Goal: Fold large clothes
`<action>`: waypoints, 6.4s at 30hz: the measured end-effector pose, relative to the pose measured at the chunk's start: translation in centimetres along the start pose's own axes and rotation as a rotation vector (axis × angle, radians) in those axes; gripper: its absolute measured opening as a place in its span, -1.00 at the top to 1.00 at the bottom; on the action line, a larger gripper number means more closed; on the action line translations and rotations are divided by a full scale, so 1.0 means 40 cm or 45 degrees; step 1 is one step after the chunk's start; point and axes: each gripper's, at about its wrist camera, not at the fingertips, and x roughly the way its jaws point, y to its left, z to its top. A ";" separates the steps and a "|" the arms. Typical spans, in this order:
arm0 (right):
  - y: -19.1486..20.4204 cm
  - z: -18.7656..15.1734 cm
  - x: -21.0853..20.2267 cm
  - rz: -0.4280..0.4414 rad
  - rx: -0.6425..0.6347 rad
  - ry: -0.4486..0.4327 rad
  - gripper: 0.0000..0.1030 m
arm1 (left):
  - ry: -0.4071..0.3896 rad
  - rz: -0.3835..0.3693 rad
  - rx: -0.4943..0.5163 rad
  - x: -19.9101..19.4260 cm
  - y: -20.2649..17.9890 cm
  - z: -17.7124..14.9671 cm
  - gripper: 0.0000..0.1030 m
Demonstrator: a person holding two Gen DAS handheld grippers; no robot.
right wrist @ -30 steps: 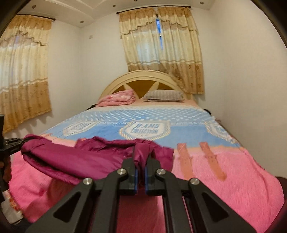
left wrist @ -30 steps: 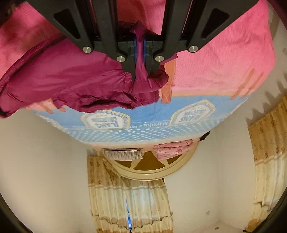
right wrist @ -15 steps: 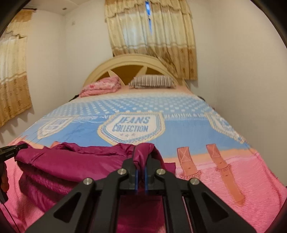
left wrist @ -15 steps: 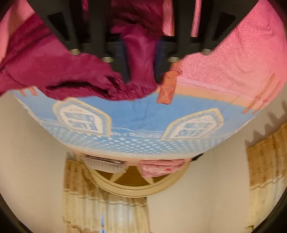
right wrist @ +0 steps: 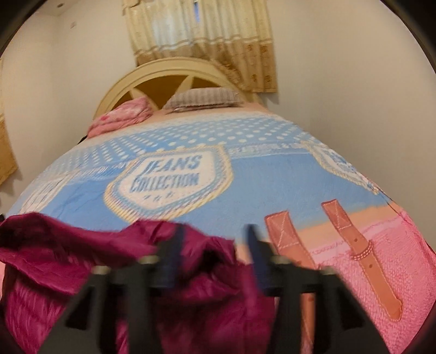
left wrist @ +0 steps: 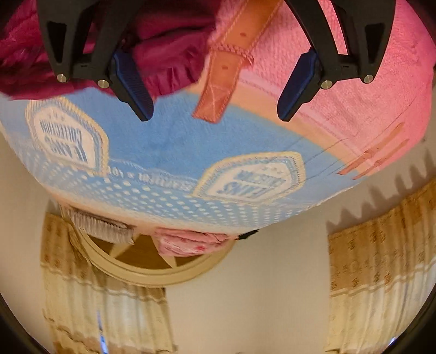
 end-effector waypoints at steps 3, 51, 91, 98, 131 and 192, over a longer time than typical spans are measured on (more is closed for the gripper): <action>0.001 0.020 -0.016 -0.001 -0.012 -0.052 -0.29 | -0.052 0.037 -0.050 -0.024 0.030 0.011 -0.80; 0.155 -0.136 0.171 -0.059 -0.175 0.311 -0.71 | 0.307 0.100 0.348 0.213 -0.246 -0.187 -0.95; 0.326 -0.124 0.069 0.045 -0.293 0.269 -0.80 | 0.242 -0.006 0.381 0.045 -0.285 -0.221 -0.98; 0.324 -0.178 0.130 0.032 -0.304 0.359 -0.82 | 0.294 -0.041 0.343 0.088 -0.285 -0.244 -0.98; 0.332 -0.320 -0.103 0.024 -0.485 0.228 -0.89 | 0.380 0.022 0.112 -0.108 0.041 -0.359 -0.98; -0.129 -0.230 -0.097 -0.212 -0.217 0.345 -0.98 | -0.105 -0.326 0.686 -0.428 -0.391 -0.207 0.85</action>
